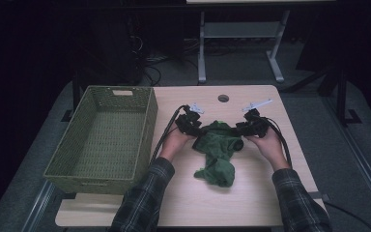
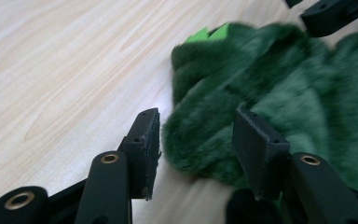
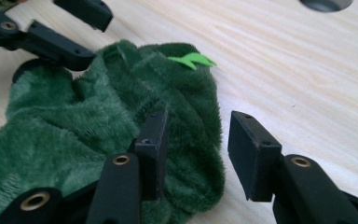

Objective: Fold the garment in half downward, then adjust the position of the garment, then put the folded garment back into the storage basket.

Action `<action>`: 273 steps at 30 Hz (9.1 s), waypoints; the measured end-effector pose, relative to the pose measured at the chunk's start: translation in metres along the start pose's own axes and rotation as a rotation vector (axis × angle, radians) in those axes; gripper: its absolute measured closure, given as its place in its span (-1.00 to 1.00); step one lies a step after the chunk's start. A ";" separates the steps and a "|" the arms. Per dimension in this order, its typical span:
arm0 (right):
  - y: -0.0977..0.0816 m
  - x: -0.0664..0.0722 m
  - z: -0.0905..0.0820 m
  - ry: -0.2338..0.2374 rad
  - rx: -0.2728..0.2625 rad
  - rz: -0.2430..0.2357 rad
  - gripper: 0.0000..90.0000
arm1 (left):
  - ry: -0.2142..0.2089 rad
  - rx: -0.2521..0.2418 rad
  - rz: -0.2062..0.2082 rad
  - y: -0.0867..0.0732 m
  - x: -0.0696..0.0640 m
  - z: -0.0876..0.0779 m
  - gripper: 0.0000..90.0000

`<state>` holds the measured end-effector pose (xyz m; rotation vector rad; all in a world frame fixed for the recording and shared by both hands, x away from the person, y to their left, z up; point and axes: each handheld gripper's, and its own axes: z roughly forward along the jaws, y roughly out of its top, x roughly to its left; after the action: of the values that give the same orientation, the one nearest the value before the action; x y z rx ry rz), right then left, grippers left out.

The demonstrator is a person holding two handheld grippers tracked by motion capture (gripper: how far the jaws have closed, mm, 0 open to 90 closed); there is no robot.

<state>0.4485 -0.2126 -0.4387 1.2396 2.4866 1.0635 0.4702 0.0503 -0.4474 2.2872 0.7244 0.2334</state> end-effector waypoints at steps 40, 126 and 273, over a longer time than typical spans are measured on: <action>0.034 -0.007 -0.037 -0.037 -0.066 0.051 0.97 | -0.007 -0.094 0.032 0.050 0.001 -0.035 0.93; -0.112 0.103 -0.047 0.136 0.022 -0.135 0.93 | -0.223 0.037 0.153 -0.075 -0.121 -0.046 0.93; -0.138 0.050 -0.053 -0.201 -0.060 0.027 -0.95 | -0.192 -0.046 0.230 -0.040 -0.092 -0.086 -0.59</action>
<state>0.3057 -0.2583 -0.4834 1.2973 2.2786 0.9601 0.3455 0.0722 -0.4089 2.3092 0.3546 0.1317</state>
